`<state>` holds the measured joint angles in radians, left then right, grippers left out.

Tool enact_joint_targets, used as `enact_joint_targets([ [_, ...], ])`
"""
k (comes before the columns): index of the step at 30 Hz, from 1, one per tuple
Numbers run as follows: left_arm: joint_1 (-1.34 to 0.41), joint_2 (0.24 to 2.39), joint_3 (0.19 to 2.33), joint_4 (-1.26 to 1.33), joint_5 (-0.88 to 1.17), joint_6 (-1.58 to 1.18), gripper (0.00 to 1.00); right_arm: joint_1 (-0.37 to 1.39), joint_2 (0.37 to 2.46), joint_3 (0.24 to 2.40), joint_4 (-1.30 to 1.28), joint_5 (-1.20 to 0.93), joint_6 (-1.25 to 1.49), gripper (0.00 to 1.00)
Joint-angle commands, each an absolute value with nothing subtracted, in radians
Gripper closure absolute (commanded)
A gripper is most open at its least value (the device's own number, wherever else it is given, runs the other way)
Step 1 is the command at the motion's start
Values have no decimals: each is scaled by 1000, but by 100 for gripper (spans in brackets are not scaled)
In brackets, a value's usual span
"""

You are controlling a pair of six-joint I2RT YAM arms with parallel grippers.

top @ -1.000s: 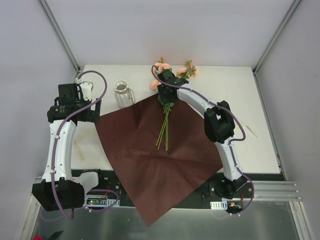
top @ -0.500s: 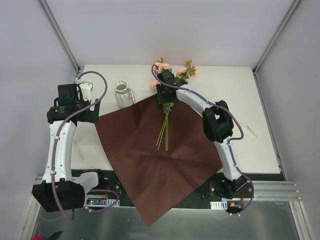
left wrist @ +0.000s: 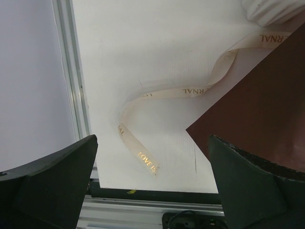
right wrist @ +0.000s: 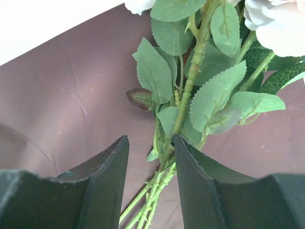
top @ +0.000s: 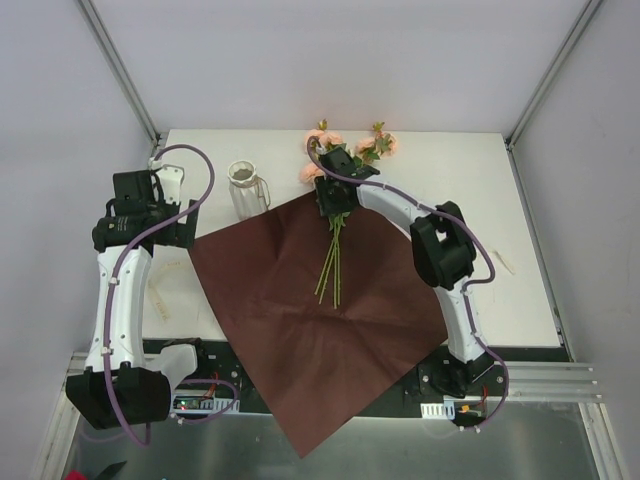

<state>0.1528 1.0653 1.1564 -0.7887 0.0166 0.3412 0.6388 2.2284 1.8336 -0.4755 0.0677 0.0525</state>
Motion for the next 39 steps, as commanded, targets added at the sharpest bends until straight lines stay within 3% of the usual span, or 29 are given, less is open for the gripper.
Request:
enact_joint_targets([
  [1,163,1045,1143,-775,6,354,1,638,2148,1828,-459,52,60,54],
  [10,164,1040,1127,-766,-20,373,1,634,2155,1839,-476,57,63,57],
  [18,166,1048,1118,-755,-15,370,1,632,2022,1740,-344,57,46,52],
  [39,175,1049,1121,-750,-15,390,1,603,2178,1802,-403,46,69,56],
])
